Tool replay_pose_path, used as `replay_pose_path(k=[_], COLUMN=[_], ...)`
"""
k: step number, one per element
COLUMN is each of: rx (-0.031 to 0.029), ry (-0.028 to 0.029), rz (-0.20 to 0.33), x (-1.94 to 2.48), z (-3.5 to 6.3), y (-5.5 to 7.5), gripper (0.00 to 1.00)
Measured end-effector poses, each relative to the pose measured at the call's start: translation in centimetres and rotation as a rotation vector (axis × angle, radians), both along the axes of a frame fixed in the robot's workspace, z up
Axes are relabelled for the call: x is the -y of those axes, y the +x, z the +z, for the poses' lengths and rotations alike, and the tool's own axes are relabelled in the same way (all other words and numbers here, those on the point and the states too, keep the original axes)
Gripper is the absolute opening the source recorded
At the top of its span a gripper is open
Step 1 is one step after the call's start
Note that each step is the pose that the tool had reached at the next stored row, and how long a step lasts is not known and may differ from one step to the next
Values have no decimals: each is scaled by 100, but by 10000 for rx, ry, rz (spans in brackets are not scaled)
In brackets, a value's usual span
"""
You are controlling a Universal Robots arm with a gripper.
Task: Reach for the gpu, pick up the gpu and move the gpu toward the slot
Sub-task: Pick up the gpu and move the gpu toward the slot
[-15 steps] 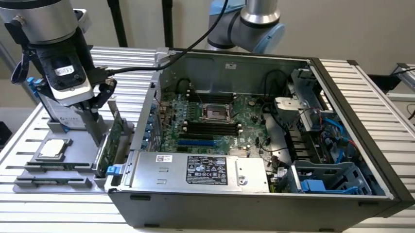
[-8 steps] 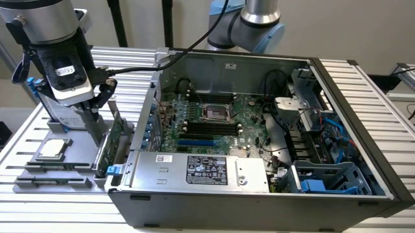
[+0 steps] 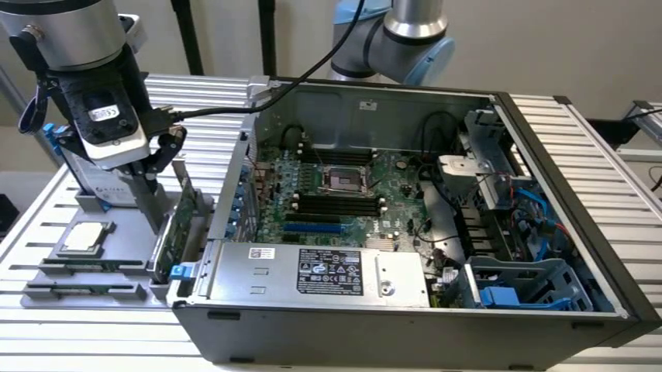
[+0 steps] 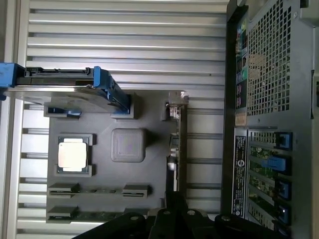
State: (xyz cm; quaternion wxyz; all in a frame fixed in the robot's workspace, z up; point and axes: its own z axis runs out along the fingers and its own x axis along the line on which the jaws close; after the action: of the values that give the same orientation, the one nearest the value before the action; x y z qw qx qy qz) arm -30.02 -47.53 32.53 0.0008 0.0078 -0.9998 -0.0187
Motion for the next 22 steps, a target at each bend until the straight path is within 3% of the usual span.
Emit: replay_pose_path(k=[1,4,6,7,17,22], rx=[-5,-18,-26,-29,-27,-20], ry=[-1,0,-1,0,-2,-14], rz=[0,0,0,0,0,0], x=[0,0,0,0,0,0], z=[0,0,0,0,-3,-84], y=[0,0,0,0,0,0], gripper=[12,30,30,36,36,36])
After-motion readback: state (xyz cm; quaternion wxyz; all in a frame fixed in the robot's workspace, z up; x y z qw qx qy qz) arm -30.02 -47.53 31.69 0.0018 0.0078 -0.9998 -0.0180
